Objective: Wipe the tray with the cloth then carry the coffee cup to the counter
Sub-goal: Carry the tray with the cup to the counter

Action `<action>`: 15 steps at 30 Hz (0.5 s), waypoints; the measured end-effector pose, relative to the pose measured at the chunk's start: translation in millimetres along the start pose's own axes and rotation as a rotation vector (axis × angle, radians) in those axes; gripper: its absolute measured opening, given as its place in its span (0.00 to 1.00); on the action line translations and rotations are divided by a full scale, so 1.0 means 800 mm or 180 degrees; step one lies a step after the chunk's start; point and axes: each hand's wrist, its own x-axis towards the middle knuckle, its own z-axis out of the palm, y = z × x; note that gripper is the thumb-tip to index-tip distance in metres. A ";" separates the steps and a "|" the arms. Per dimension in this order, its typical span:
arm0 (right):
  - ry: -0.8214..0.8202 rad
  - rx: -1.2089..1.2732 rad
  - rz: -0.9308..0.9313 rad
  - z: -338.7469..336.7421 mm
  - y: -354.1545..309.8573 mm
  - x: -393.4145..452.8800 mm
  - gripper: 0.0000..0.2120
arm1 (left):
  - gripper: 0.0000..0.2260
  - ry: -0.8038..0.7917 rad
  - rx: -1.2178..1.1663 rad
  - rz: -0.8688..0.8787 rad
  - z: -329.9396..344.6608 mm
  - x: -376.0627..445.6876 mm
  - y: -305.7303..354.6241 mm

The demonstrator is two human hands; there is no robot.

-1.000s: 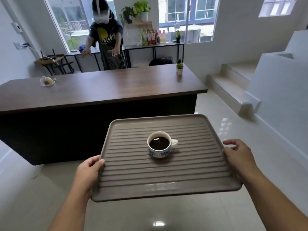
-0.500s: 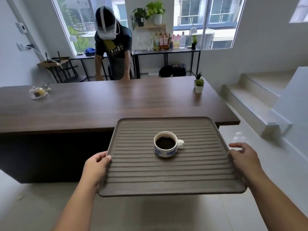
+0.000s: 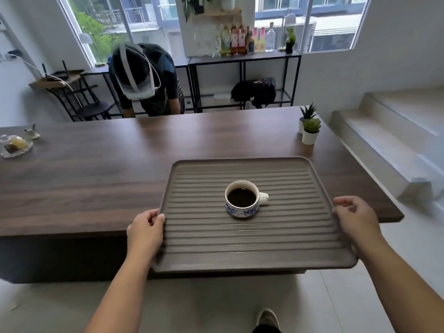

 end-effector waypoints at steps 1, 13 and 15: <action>-0.0021 -0.0004 -0.0024 0.007 -0.002 0.016 0.07 | 0.12 0.0043 0.0146 0.0010 0.008 0.014 0.004; -0.0208 -0.0298 -0.0174 0.069 -0.016 0.150 0.08 | 0.13 0.0446 0.1017 -0.0178 0.086 0.132 0.056; -0.0232 -0.0338 -0.0216 0.075 -0.020 0.164 0.07 | 0.13 0.0455 0.1011 -0.0207 0.093 0.143 0.058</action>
